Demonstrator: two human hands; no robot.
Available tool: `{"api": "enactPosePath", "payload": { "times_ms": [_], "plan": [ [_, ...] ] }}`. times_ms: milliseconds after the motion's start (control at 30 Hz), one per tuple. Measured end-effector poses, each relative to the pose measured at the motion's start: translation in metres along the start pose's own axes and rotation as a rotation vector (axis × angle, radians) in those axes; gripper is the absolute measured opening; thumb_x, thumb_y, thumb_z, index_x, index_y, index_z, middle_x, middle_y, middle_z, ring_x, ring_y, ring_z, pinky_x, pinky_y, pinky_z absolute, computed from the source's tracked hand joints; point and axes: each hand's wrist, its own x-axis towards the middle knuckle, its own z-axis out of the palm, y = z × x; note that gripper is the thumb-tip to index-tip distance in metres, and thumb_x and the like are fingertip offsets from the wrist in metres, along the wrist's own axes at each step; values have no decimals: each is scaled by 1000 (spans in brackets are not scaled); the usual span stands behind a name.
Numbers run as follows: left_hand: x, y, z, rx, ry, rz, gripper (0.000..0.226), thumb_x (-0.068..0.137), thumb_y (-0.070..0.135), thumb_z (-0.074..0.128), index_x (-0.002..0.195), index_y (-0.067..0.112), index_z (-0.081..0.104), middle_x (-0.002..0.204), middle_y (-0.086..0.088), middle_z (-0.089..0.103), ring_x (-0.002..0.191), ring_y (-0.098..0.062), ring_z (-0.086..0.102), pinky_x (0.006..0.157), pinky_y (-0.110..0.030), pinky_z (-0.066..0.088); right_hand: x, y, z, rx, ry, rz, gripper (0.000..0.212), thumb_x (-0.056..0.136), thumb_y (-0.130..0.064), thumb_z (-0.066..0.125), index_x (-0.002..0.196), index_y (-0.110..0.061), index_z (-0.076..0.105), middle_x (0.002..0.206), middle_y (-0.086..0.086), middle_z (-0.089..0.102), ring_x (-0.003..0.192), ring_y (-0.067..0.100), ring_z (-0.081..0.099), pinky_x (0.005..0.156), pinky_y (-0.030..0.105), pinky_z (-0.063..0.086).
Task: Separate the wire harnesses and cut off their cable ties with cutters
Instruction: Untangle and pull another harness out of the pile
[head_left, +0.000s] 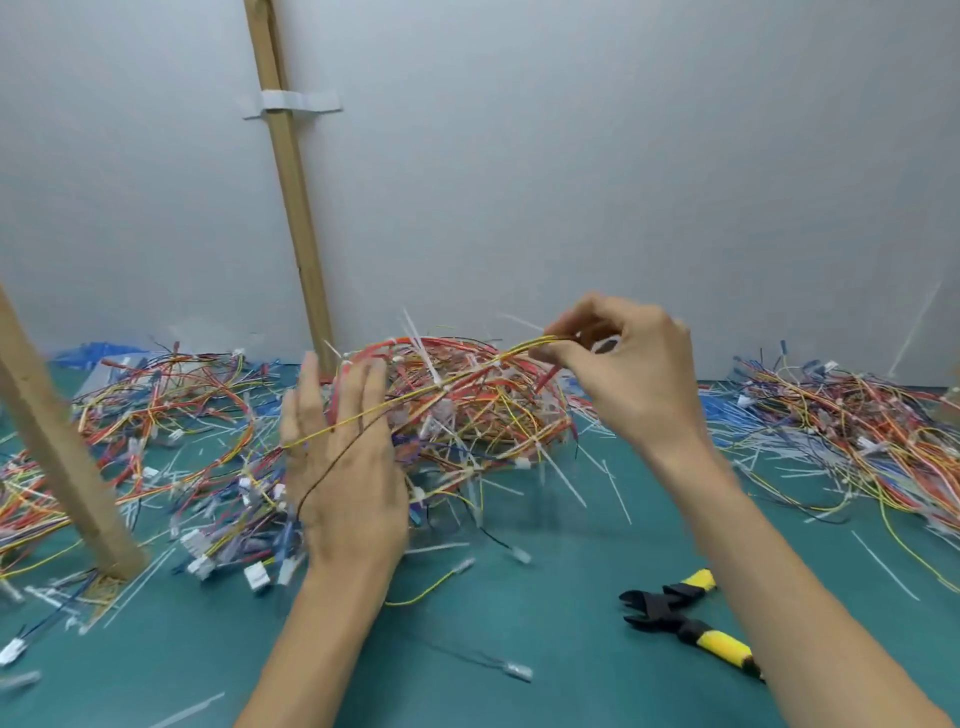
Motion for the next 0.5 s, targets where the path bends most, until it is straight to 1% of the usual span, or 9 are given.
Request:
{"api": "enactPosePath", "payload": {
  "times_ms": [67, 100, 133, 167, 200, 233, 367, 433, 500],
  "plan": [
    [1, -5, -3, 4, 2, -29, 95, 64, 1, 60, 154, 12, 33, 157, -8, 37, 152, -36, 14, 125, -47, 8, -7, 4, 6, -34, -70, 22, 13, 71, -31, 86, 72, -28, 73, 61, -16, 64, 59, 3, 57, 57, 14, 39],
    [1, -6, -5, -8, -41, -39, 95, 61, 1, 56, 153, 11, 34, 156, -9, 38, 150, -36, 18, 124, -47, 11, -9, 9, 6, -84, -220, 62, 14, 73, -28, 87, 73, -25, 73, 61, -15, 63, 61, 3, 57, 59, 16, 40],
    [0, -4, -5, -28, -104, -34, 92, 62, 3, 55, 152, 11, 36, 155, -9, 39, 148, -35, 24, 123, -47, 16, -12, 14, 4, -144, -451, 106, 14, 75, -27, 86, 74, -25, 73, 64, -15, 64, 62, 4, 59, 60, 18, 42],
    [-3, -1, -5, -56, -169, -12, 89, 66, 5, 57, 152, 13, 37, 154, -8, 40, 146, -34, 27, 121, -46, 20, -13, 19, 1, -196, -699, 144, 12, 78, -27, 85, 76, -26, 74, 69, -14, 68, 64, 7, 63, 62, 21, 46],
    [-5, 3, -4, -89, -218, 23, 86, 70, 9, 63, 152, 17, 37, 153, -6, 40, 145, -32, 29, 120, -44, 22, -13, 23, -5, -226, -875, 171, 9, 80, -28, 84, 78, -27, 75, 75, -12, 72, 67, 13, 68, 64, 24, 52],
    [-7, 9, -5, -119, -242, 67, 85, 73, 15, 68, 152, 20, 36, 152, -4, 40, 143, -31, 29, 120, -42, 22, -12, 27, -10, -229, -940, 194, 6, 82, -28, 82, 80, -29, 76, 79, -11, 74, 70, 17, 71, 67, 26, 56],
    [-16, 34, -12, -281, -270, 209, 93, 61, 14, 71, 148, 26, 40, 147, 0, 42, 138, -28, 32, 117, -34, 23, -5, 34, -28, -177, -803, 211, 12, 89, -21, 74, 89, -32, 77, 80, -19, 74, 71, 15, 73, 70, 24, 56],
    [-19, 41, -16, -374, -246, 236, 89, 60, 9, 71, 144, 25, 45, 143, 0, 45, 133, -26, 36, 115, -28, 22, -3, 35, -32, -195, -766, 216, 12, 91, -22, 71, 90, -33, 76, 85, -19, 73, 68, 4, 70, 70, 22, 52],
    [-20, 44, -21, -501, -199, 216, 81, 65, 4, 71, 140, 25, 50, 136, 2, 47, 126, -22, 40, 111, -20, 22, -4, 33, -30, -233, -667, 205, 13, 93, -24, 68, 91, -36, 74, 83, -22, 70, 65, -10, 63, 66, 15, 43]
  ]
}}
